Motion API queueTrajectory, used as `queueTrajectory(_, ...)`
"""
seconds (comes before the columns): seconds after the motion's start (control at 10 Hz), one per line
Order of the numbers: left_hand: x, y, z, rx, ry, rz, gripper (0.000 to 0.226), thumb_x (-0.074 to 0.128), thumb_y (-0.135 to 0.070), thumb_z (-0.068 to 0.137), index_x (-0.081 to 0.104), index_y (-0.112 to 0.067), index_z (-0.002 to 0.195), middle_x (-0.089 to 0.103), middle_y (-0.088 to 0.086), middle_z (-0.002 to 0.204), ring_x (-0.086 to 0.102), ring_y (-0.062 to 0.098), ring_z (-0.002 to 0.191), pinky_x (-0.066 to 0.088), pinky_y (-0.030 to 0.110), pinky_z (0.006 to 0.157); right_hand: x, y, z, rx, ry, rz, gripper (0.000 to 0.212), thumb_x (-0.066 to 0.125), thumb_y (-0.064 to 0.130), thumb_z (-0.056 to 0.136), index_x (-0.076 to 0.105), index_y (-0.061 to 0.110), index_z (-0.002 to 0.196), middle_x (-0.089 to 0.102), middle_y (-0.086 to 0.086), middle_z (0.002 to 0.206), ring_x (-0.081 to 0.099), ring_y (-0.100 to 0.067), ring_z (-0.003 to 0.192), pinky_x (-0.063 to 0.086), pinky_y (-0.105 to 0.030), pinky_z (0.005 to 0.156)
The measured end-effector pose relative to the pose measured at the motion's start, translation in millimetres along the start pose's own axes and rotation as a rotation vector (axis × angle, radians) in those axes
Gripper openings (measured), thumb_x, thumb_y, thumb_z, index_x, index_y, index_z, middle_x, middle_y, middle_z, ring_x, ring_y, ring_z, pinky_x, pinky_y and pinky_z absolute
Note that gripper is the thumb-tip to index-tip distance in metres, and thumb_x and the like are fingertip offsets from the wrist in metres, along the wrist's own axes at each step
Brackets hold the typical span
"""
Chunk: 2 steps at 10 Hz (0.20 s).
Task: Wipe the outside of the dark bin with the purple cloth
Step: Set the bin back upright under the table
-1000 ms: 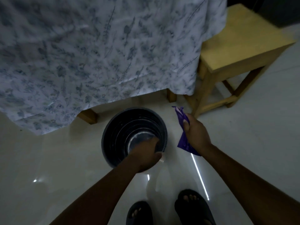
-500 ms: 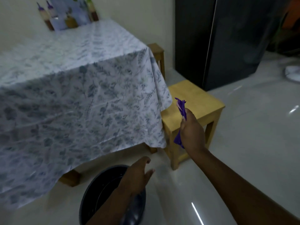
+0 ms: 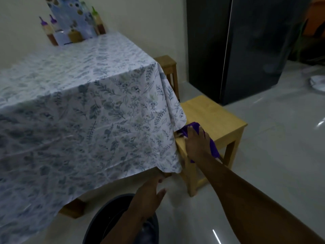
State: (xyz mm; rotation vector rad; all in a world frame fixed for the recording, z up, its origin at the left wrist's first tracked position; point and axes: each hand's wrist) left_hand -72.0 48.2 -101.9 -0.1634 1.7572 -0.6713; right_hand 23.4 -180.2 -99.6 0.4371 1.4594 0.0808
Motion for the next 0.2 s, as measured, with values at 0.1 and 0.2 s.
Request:
queueTrajectory(0.1, 0.1, 6.5, -7.8, 0.004, -0.022, -0.019, 0.044, 0.051, -0.044, 0.094, 0.046, -0.024, 0.133, 0.053, -0.009, 0.133, 0.051, 0.007, 0.119, 0.039, 0.016, 0.093, 0.4, 1.1, -0.8, -0.021, 0.035, -0.038, 0.064, 0.029, 0.045, 0.099, 0.013, 0.013, 0.152, 0.011, -0.009, 0.162, 0.0, -0.033, 0.148, 0.002, -0.049, 0.118)
queueTrajectory(0.2, -2.0, 8.4, -9.8, 0.008, -0.054, -0.046, 0.045, 0.051, -0.044, 0.093, 0.046, -0.023, 0.134, 0.053, -0.008, 0.134, 0.051, 0.008, 0.119, 0.04, 0.017, 0.094, -2.2, 1.5, -7.3, -0.034, 0.012, -0.057, 0.066, 0.03, 0.048, 0.098, 0.015, 0.014, 0.152, 0.009, -0.009, 0.162, 0.0, -0.031, 0.149, 0.001, -0.05, 0.117)
Point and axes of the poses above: each hand's wrist, its own z-axis towards the middle knuckle, its own x-axis out of the palm, y = z × x
